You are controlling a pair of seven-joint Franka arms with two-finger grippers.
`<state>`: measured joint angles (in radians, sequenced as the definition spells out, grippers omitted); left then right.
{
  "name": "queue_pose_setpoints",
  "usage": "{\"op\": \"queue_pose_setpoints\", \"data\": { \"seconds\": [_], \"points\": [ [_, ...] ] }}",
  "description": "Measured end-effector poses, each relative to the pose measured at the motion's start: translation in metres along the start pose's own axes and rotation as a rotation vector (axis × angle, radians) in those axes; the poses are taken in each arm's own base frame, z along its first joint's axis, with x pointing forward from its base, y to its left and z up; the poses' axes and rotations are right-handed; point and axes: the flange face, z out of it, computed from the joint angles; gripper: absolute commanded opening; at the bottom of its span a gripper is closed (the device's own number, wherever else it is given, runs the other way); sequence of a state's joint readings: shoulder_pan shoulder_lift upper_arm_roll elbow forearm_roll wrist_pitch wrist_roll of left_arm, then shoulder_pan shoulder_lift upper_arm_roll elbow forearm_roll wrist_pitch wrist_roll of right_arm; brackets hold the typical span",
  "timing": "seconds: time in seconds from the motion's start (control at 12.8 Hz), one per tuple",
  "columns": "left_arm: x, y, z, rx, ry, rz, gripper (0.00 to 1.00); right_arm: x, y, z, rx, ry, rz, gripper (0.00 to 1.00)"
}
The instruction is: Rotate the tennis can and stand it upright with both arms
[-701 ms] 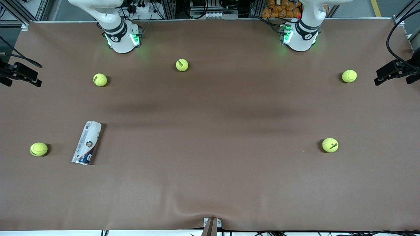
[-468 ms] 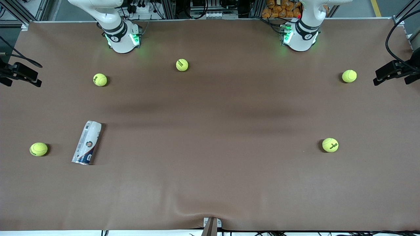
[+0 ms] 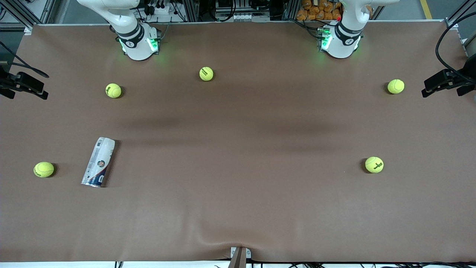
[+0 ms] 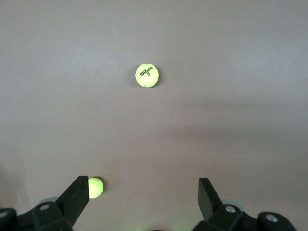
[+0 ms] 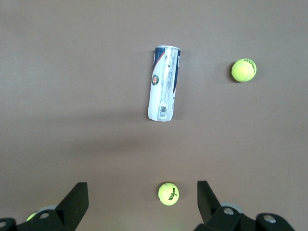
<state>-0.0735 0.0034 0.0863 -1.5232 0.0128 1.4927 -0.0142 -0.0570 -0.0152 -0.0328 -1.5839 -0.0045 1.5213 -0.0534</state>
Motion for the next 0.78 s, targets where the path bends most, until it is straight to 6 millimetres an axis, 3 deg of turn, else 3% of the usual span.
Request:
{"op": "queue_pose_setpoints", "data": {
  "seconds": [0.16, 0.31, 0.55, 0.78],
  "points": [
    [0.0, 0.0, 0.003, 0.0, -0.006, 0.0, 1.0, 0.015, 0.002, 0.029, 0.001, -0.048, 0.002, 1.0],
    [0.0, 0.0, 0.004, 0.0, -0.01, 0.0, 1.0, 0.044, 0.003, 0.076, 0.0, -0.088, 0.003, 1.0],
    [-0.001, -0.007, 0.006, 0.0, -0.022, -0.006, 1.0, 0.089, 0.004, 0.167, -0.003, -0.134, 0.002, 1.0],
    [-0.001, -0.006, 0.009, 0.0, -0.032, 0.008, 1.0, 0.121, 0.014, 0.271, -0.003, -0.179, 0.014, 1.0]
  ]
}}
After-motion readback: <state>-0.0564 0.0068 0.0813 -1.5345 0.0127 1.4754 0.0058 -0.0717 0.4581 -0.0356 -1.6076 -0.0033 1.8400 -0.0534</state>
